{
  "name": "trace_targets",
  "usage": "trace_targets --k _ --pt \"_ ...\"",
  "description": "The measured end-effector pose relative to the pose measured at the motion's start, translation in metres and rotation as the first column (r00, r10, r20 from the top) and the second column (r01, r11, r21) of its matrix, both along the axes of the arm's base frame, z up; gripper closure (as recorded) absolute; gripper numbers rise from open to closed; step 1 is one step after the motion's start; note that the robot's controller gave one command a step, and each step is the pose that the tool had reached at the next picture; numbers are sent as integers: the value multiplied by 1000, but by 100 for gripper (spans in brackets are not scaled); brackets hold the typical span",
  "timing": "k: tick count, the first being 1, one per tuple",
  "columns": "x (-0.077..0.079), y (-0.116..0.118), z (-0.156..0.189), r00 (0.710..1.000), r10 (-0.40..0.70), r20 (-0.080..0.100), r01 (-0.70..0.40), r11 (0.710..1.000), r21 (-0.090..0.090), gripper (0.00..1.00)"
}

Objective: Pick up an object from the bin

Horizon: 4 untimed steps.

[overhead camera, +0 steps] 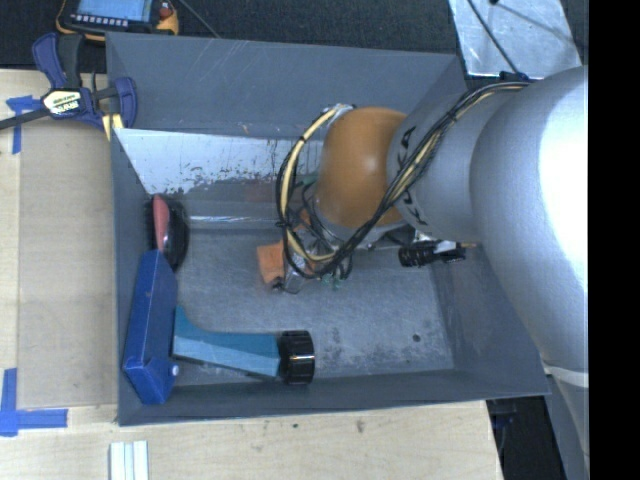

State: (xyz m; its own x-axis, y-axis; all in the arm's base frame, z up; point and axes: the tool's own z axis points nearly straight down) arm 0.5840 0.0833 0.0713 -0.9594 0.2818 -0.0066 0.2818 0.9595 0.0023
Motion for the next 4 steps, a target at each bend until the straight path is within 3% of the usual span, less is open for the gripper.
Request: trace_targets --k 1,2,4 --pt "0 0 0 1000 0 0 0 1000 0 100" --pt "16 9 10 1000 6 -5 -6 1000 0 100" --pt "39 4 3 1000 10 -3 -10 1000 0 100"
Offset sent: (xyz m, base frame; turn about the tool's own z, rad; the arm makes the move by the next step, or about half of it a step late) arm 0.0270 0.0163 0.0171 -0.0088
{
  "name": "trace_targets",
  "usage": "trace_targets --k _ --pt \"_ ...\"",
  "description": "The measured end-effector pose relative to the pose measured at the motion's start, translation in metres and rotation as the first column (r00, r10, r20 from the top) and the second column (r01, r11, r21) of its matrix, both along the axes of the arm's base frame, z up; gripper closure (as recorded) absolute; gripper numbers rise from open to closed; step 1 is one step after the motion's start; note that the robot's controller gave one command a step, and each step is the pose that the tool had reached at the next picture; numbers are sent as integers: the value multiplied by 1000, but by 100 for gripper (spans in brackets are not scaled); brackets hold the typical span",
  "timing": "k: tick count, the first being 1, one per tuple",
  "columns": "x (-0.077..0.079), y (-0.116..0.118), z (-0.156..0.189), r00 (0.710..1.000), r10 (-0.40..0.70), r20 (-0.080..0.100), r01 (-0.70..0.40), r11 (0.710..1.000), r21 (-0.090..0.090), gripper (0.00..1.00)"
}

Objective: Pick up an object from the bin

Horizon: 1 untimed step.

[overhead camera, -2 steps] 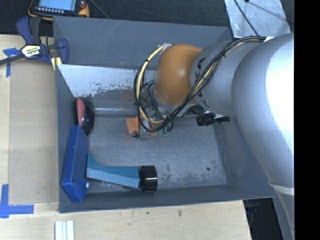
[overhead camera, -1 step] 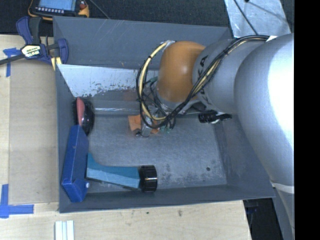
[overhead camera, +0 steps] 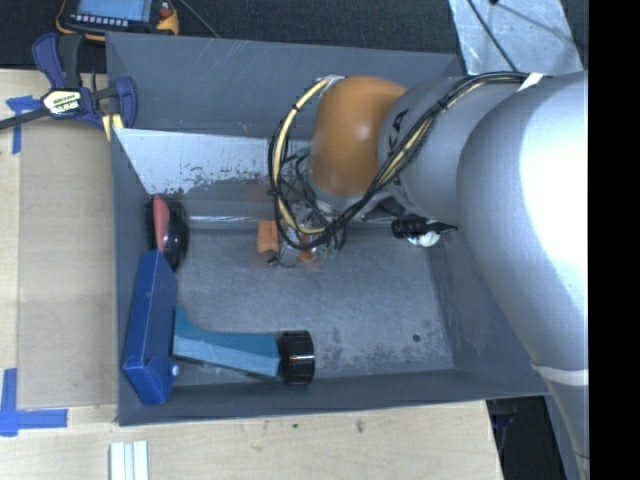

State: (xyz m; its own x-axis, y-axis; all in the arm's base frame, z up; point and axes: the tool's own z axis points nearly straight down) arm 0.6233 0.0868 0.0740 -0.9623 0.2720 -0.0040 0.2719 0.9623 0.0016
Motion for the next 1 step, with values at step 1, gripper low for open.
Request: trace_targets --k 1 --pt "-7 -5 39 1000 10 -11 -10 1000 -1 100"
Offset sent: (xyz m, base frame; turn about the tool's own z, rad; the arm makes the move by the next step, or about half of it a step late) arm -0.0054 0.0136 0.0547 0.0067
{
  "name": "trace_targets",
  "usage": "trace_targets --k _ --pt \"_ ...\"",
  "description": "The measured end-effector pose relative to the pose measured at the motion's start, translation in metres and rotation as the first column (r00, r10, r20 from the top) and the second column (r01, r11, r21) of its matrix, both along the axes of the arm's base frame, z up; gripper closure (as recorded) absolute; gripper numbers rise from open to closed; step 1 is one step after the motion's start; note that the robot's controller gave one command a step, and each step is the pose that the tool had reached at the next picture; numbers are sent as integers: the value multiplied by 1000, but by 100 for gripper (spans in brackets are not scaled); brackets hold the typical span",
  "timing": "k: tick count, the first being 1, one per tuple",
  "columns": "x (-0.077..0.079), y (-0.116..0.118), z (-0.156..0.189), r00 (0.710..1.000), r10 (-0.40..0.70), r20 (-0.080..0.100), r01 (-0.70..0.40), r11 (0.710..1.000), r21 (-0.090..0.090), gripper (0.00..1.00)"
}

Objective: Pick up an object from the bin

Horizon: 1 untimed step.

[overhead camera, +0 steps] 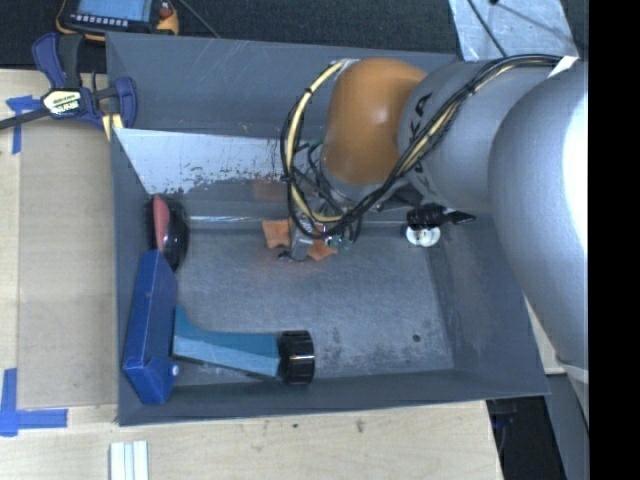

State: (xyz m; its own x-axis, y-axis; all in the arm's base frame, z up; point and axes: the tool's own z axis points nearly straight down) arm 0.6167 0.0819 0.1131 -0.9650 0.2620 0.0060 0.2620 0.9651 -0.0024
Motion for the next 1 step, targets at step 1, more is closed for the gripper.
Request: trace_targets --k 1 --pt "4 4 44 1000 -2 16 2 1000 2 100"
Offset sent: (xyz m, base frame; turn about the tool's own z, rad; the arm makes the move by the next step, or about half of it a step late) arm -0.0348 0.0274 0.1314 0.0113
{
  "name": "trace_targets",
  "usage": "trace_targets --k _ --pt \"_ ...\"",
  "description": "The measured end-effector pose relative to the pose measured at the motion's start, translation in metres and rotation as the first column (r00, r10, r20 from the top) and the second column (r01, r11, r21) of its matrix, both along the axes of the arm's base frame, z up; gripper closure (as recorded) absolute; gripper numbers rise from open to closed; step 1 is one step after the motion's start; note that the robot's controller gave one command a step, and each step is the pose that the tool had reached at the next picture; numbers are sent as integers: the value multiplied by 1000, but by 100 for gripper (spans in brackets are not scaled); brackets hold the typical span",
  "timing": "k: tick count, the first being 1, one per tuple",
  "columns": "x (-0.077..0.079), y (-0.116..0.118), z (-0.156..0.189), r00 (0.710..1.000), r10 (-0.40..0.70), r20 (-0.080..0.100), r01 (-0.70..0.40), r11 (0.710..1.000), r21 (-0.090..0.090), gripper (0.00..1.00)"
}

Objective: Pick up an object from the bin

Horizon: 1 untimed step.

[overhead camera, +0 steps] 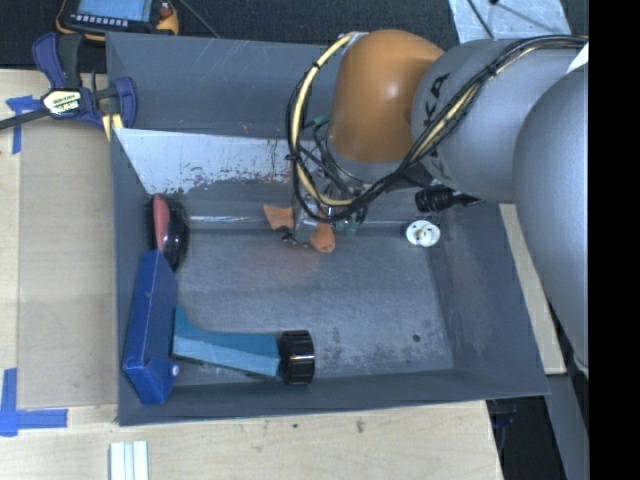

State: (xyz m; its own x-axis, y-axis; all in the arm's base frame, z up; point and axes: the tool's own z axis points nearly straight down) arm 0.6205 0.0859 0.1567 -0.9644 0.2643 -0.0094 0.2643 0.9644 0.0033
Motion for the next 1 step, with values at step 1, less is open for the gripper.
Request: trace_targets --k 1 --pt "-23 12 44 1000 -5 -14 5 1000 -1 100"
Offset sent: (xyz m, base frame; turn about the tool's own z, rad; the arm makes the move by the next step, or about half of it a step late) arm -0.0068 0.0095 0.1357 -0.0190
